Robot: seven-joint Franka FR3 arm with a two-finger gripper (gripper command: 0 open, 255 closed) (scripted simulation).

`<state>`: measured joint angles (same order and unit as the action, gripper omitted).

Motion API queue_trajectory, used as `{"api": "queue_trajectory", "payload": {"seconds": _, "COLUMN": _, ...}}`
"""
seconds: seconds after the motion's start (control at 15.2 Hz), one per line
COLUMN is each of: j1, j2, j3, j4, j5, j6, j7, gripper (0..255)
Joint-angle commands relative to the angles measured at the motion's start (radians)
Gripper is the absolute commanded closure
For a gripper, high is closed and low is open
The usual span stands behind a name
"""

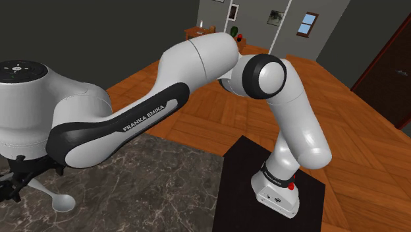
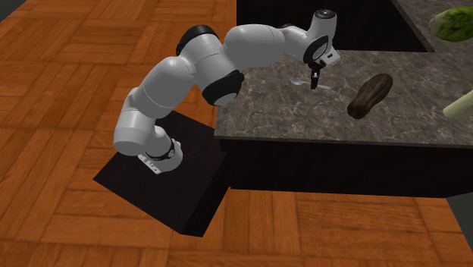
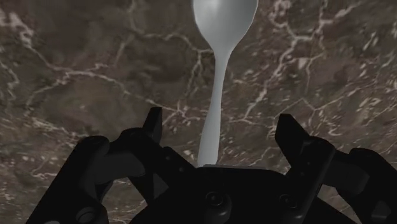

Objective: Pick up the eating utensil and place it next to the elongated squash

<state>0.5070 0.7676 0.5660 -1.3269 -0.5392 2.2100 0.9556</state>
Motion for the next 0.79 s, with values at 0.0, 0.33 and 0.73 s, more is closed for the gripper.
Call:
{"api": "queue_trajectory", "payload": {"seconds": 0.0, "j1": 0.000, "j2": 0.000, "j3": 0.000, "j4": 0.000, "j5": 0.000, "j6": 0.000, "j7": 0.000, "gripper": 0}}
{"api": "queue_trajectory", "payload": {"seconds": 0.33, "j1": -0.027, "j2": -0.087, "j3": 0.033, "j4": -0.024, "j5": 0.037, "j6": -0.060, "j7": -0.014, "gripper": 0}}
{"api": "queue_trajectory", "payload": {"seconds": 0.73, "j1": -0.027, "j2": -0.087, "j3": 0.033, "j4": -0.024, "j5": 0.037, "j6": -0.060, "j7": -0.014, "gripper": 0}}
